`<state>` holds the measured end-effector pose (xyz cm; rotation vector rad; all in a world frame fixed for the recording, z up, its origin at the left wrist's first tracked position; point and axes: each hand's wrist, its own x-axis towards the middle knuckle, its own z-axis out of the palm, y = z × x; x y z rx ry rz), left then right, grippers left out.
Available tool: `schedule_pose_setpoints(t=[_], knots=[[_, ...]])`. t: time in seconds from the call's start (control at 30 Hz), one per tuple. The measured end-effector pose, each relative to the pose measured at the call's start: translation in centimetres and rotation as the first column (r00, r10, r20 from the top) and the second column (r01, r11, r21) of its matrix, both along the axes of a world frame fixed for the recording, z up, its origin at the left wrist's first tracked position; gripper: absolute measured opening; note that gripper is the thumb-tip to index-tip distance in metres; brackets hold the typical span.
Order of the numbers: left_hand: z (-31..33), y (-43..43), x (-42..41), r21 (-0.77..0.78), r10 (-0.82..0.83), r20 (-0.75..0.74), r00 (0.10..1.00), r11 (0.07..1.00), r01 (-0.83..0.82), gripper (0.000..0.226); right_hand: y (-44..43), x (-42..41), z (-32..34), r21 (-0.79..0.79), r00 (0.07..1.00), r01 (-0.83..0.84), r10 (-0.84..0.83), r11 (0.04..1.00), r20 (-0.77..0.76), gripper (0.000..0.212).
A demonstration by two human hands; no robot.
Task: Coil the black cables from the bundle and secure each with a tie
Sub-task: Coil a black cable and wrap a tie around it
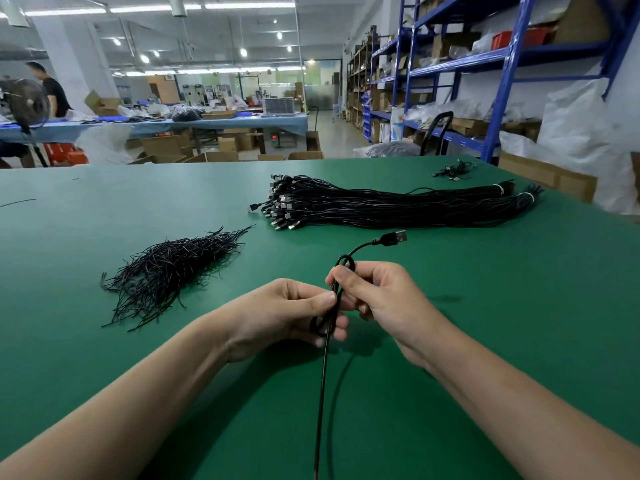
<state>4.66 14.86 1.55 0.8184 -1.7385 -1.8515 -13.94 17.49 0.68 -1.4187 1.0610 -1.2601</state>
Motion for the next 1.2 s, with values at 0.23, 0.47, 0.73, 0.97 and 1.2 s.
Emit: schedule_pose_setpoints(t=[0.23, 0.47, 0.73, 0.97, 1.2], knots=[[-0.9, 0.4, -1.7, -0.144, 0.157, -0.015, 0.987, 0.977, -0.158, 0.022, 0.0, -0.1, -0.5, 0.018, 0.997, 0.048, -0.049, 0.999, 0.055, 0.024], [-1.0, 0.1, -1.9, -0.069, 0.196, -0.124, 0.973, 0.976, -0.206, 0.028, 0.0, 0.3, -0.6, 0.065, 0.999, -0.017, 0.015, 0.998, 0.028, 0.039], [-1.4, 0.3, -2.2, -0.038, 0.101, -0.114, 0.988, 0.994, -0.106, 0.025, 0.1, -0.6, -0.6, 0.134, 0.987, -0.110, 0.092, 0.985, 0.133, 0.027], [-2.2, -1.0, -1.5, -0.639, 0.384, 0.217, 0.898, 0.751, -0.167, 0.032, -0.5, -0.5, -0.8, -0.037, 0.990, 0.136, -0.137, 0.990, -0.034, 0.022], [0.5, -5.6, 4.1, -0.938, 0.860, 0.159, 0.485, 0.285, -0.198, 0.017, -0.3, -0.5, -1.0, 0.052, 0.992, 0.112, -0.109, 0.992, -0.065, 0.027]])
